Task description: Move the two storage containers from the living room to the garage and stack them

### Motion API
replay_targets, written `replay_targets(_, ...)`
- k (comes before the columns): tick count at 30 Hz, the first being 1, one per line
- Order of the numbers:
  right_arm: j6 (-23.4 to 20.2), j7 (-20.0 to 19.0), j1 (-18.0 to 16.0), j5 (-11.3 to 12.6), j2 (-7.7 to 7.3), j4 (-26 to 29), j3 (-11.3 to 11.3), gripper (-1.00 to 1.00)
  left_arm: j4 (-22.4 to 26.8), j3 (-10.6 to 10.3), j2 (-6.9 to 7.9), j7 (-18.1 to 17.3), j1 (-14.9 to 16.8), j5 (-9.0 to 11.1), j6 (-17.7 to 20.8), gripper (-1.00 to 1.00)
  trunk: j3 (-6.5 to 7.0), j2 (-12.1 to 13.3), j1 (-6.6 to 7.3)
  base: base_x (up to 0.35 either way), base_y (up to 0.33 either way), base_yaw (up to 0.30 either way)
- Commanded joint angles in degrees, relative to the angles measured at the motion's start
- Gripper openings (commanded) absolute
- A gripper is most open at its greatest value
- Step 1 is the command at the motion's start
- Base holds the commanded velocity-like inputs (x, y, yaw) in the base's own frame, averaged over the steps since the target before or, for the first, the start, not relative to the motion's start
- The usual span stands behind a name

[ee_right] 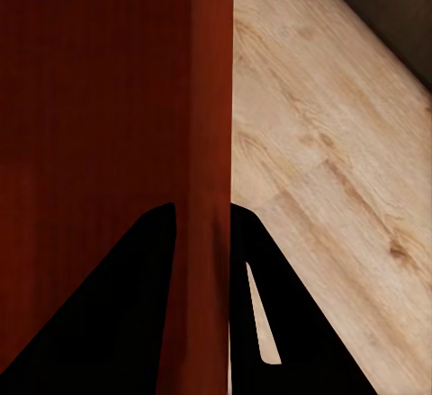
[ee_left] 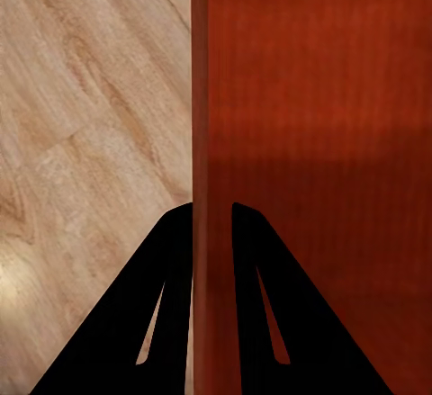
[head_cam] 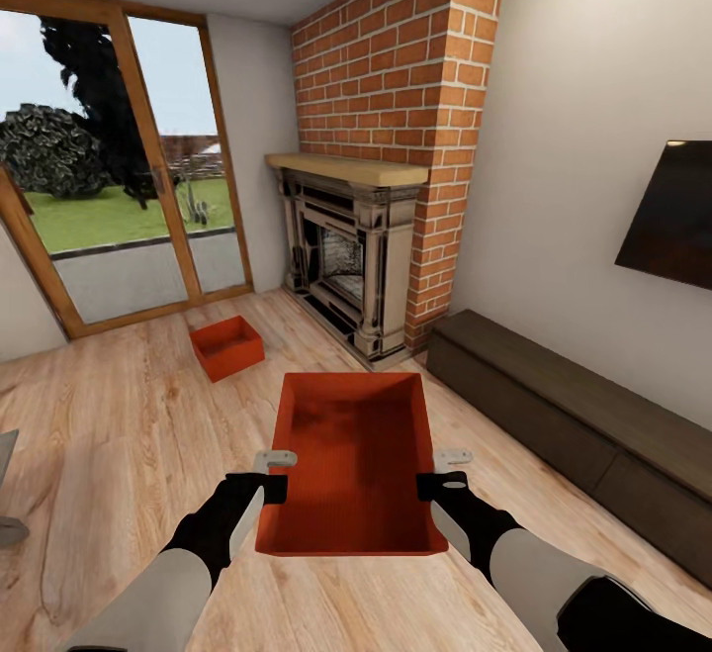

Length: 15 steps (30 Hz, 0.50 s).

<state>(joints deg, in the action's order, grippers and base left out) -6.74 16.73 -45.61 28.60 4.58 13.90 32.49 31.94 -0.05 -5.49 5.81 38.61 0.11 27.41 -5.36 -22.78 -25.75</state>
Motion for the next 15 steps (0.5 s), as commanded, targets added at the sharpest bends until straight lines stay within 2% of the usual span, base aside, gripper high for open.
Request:
replay_targets(1, -0.38, 0.5, -0.01, 0.96, 0.02, -0.1, 0.75, -1.0, 1.66, 0.48, -0.05, 0.96, 0.06, -2.48, -0.87, -1.0, -0.13, -0.13, -0.03, 0.0, 0.0, 0.023)
replay_targets(5, -0.38, 0.5, -0.01, 0.99, 0.07, -0.1, 0.74, -1.0, 1.57, 0.48, -0.05, 0.96, 0.06, -2.53, -0.87, -1.0, -0.13, -0.13, -0.03, 0.0, 0.0, 0.16)
replay_targets(15, -0.38, 0.5, -0.01, 0.93, 0.08, -0.1, 0.73, -1.0, 1.51, 0.48, -0.05, 0.96, 0.06, -2.57, -0.87, -1.0, -0.13, -0.13, -0.03, 0.0, 0.0, 0.261)
